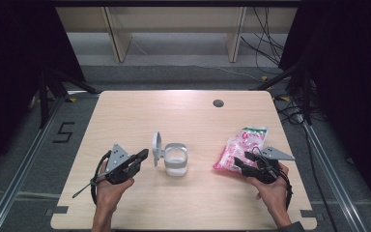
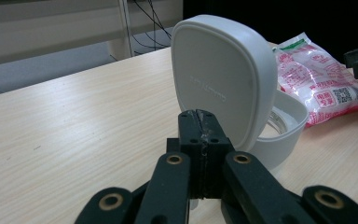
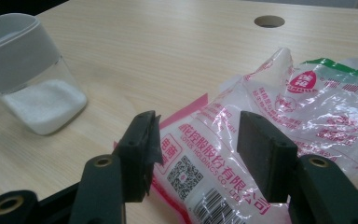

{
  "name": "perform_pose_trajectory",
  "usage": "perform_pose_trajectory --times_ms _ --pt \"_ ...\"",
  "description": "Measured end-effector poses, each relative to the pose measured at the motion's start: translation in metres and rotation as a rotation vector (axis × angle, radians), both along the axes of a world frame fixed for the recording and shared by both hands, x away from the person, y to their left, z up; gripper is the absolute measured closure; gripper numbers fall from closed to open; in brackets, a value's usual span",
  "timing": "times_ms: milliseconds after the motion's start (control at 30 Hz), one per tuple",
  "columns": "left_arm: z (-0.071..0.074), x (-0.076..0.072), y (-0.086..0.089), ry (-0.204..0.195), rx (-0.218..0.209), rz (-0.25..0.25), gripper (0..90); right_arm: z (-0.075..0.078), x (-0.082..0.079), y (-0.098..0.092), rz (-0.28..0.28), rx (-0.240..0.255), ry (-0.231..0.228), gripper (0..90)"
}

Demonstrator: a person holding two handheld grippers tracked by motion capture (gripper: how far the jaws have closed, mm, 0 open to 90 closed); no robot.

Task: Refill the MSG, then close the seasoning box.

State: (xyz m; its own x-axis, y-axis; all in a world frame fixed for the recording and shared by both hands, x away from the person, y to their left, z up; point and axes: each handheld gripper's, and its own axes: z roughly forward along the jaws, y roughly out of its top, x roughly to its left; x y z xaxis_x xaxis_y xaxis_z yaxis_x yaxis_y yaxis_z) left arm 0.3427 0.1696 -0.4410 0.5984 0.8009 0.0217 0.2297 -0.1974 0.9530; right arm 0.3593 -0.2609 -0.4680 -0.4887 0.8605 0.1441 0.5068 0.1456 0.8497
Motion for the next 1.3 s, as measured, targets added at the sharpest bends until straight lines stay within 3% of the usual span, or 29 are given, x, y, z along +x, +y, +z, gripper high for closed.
perform_pose_trajectory --times_ms 33,67,100,233,267,367,433,533,667,700,767,800,867,967,1100,1300 --pt "0.001 0.001 0.001 -0.009 0.018 -0.006 89.4 0.001 -0.001 -0.001 0.001 -0.002 0.009 48.0" --pt "0.002 0.001 0.000 -0.009 0.009 -0.002 89.4 0.000 0.001 -0.001 0.006 0.001 -0.007 47.9" --pt "0.002 0.002 -0.001 -0.013 -0.005 -0.005 89.4 0.001 -0.001 -0.001 0.003 -0.001 0.009 48.0" --pt "0.004 0.001 -0.002 -0.008 0.007 0.003 89.3 0.001 0.000 0.001 0.010 -0.015 0.000 47.9" --pt "0.005 0.001 -0.002 -0.014 0.014 -0.002 89.4 0.000 0.001 -0.001 0.027 -0.024 -0.024 48.0" --pt "0.006 0.000 -0.003 -0.009 0.008 0.004 89.3 0.000 0.001 0.001 0.026 -0.037 -0.008 48.0" --pt "0.007 0.001 -0.002 -0.023 0.012 -0.008 89.4 0.000 -0.001 0.003 0.017 -0.009 0.013 48.0" --pt "0.009 0.001 -0.003 -0.014 0.021 -0.004 89.4 -0.001 0.002 0.003 0.025 -0.029 -0.024 48.0" --pt "0.011 -0.001 -0.007 -0.011 0.017 -0.003 89.4 0.000 -0.001 0.004 0.034 0.004 -0.001 47.9" --pt "0.011 0.000 -0.007 -0.017 0.027 -0.009 89.4 0.000 0.000 0.003 0.055 -0.007 -0.016 47.8" --pt "0.011 0.001 -0.007 -0.026 0.024 -0.016 89.4 0.000 -0.002 0.007 0.029 -0.001 0.009 47.6" --pt "0.010 0.002 -0.008 -0.035 0.016 -0.022 89.4 0.000 -0.002 0.006 0.038 -0.004 -0.003 47.6" --pt "0.009 0.000 -0.009 -0.021 0.017 -0.013 89.4 0.001 -0.002 0.005 0.052 -0.028 -0.018 47.3" --pt "0.008 0.001 -0.010 -0.026 0.017 -0.019 89.4 0.000 -0.002 0.007 0.057 -0.019 -0.023 46.9" --pt "0.007 0.001 -0.011 -0.029 -0.002 -0.020 89.4 0.001 -0.005 0.007 0.068 -0.024 -0.010 46.3" --pt "0.010 -0.001 -0.013 -0.026 0.006 -0.015 89.4 0.001 -0.009 0.010 0.052 -0.009 0.010 46.3"
